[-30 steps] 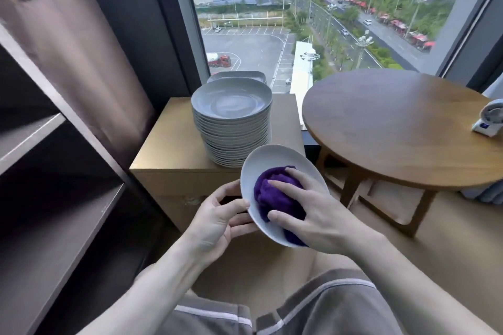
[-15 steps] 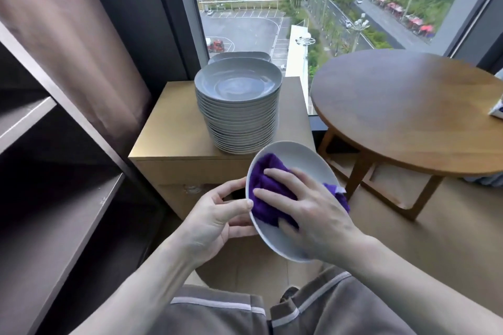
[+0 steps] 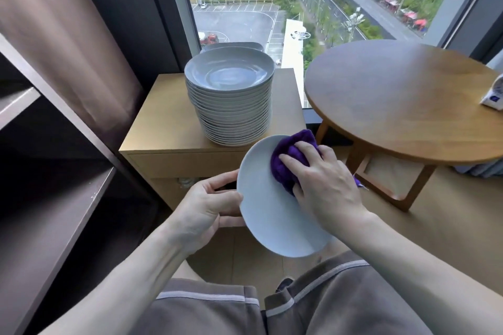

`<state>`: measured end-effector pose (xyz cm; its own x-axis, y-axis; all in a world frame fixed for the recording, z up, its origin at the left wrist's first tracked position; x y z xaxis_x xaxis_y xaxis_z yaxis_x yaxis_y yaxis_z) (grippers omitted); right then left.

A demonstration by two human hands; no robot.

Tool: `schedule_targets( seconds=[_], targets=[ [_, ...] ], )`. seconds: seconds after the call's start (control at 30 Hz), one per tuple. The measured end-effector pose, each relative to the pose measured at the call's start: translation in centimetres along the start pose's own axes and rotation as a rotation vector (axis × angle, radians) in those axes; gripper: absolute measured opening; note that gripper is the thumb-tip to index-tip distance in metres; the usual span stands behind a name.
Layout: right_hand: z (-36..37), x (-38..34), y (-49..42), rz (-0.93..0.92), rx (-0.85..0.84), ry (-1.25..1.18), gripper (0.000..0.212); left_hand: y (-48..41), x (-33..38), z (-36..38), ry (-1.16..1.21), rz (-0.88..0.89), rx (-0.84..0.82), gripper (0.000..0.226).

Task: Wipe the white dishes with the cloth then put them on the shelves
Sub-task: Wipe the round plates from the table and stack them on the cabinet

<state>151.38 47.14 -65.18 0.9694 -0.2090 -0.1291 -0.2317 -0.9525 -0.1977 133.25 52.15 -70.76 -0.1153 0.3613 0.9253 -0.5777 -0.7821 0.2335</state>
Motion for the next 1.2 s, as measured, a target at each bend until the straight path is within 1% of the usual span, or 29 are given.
schedule_targets(
  seconds=[0.07,0.2,0.3,0.43,0.5,0.6,0.73,0.83,0.9,1.0,1.1,1.2],
  targets=[
    [0.4,0.6,0.0,0.027,-0.039,0.028,0.051,0.0,0.4,-0.9,-0.008,0.011,0.045,0.062],
    [1.1,0.7,0.3,0.011,-0.117,0.04,0.042,-0.5,1.8,-2.7,-0.021,0.065,0.103,0.054],
    [1.4,-0.8,1.2,-0.09,-0.146,0.013,0.038,-0.7,2.7,-4.0,-0.019,0.077,0.131,0.058],
    [1.8,-3.6,2.8,-0.265,-0.189,-0.12,0.043,-0.8,2.9,-4.4,-0.029,0.066,0.139,0.063],
    [1.7,-4.9,3.5,-0.348,-0.196,-0.181,0.046,-0.8,2.6,-3.9,-0.03,0.054,0.113,0.064],
    [0.9,-5.8,3.8,-0.392,-0.162,-0.263,0.046,-0.7,1.8,-2.4,-0.032,0.022,0.044,0.061],
    [-1.3,-4.8,2.9,-0.315,0.035,-0.328,0.041,-0.4,0.2,0.2,0.005,-0.02,-0.053,0.049],
    [-1.5,-3.5,2.0,-0.223,0.095,-0.288,0.044,-0.3,-0.3,1.2,0.041,-0.032,-0.083,0.055],
    [-1.2,-2.4,1.3,-0.163,0.093,-0.222,0.045,-0.2,-0.5,1.2,0.038,-0.027,-0.071,0.056],
    [-0.3,-0.2,0.3,-0.033,0.022,-0.134,0.044,-0.3,-0.7,0.7,0.028,-0.02,-0.01,0.053],
    [0.7,1.7,-0.1,0.056,-0.059,-0.081,0.044,-0.4,-0.4,-0.1,0.024,-0.007,0.041,0.062],
    [1.4,1.8,0.0,0.06,-0.126,-0.093,0.045,-0.7,0.7,-1.2,0.028,0.037,0.089,0.072]
  ],
)
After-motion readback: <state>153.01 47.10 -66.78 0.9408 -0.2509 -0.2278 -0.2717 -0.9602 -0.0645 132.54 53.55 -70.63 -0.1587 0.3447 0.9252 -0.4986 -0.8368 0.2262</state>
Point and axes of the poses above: each hand's wrist, its own y-axis away from the middle knuckle, its own z-axis out of the palm, x = y × z, the point moved 9 cm from there along -y, towards the middle knuckle, and after that the axes turned 7 degrees about z, right-handed, at the moved point
